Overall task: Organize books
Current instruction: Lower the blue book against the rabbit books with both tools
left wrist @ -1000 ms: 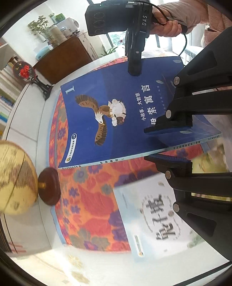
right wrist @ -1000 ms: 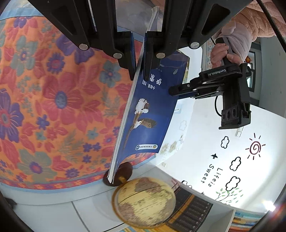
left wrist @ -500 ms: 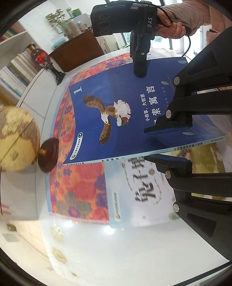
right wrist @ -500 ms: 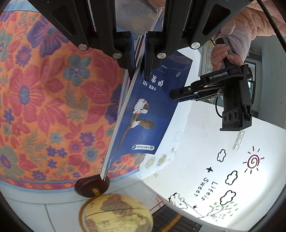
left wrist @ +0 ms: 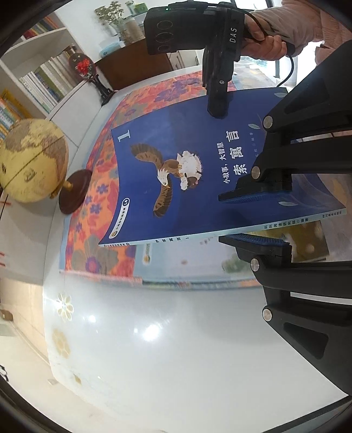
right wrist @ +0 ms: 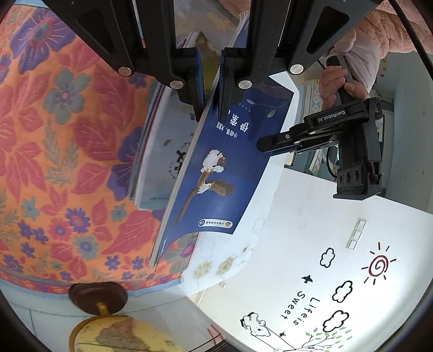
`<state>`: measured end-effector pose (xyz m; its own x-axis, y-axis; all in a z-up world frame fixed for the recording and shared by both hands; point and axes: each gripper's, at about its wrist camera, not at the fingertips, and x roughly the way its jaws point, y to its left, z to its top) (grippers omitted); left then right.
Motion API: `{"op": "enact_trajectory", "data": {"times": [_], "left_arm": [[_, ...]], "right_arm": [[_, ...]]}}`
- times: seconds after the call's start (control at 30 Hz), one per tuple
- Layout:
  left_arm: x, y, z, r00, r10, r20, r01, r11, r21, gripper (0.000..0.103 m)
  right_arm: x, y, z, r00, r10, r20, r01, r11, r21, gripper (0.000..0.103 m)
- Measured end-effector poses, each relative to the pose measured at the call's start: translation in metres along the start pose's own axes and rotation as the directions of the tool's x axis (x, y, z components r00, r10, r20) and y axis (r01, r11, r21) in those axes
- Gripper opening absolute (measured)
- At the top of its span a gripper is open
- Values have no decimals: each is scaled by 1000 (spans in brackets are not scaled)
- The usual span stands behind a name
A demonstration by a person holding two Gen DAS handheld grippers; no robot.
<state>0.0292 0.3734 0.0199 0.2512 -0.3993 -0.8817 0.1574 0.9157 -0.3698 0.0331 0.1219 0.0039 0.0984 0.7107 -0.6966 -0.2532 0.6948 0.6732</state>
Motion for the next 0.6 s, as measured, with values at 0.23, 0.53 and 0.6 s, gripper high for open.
{"op": "enact_trajectory", "data": {"times": [0.23, 0.53, 0.6], "left_arm": [[5, 14, -8, 1000, 3, -13, -3, 1000, -28, 18], [12, 21, -11, 1000, -6, -30, 5, 999, -43, 18], [14, 25, -12, 999, -7, -35, 5, 998, -56, 18]], "right_arm": [[18, 2, -1, 1000, -7, -30, 8, 1000, 6, 9], [31, -3, -1, 998, -20, -54, 22, 999, 41, 9], [35, -7, -1, 998, -20, -63, 24, 998, 54, 9]]}}
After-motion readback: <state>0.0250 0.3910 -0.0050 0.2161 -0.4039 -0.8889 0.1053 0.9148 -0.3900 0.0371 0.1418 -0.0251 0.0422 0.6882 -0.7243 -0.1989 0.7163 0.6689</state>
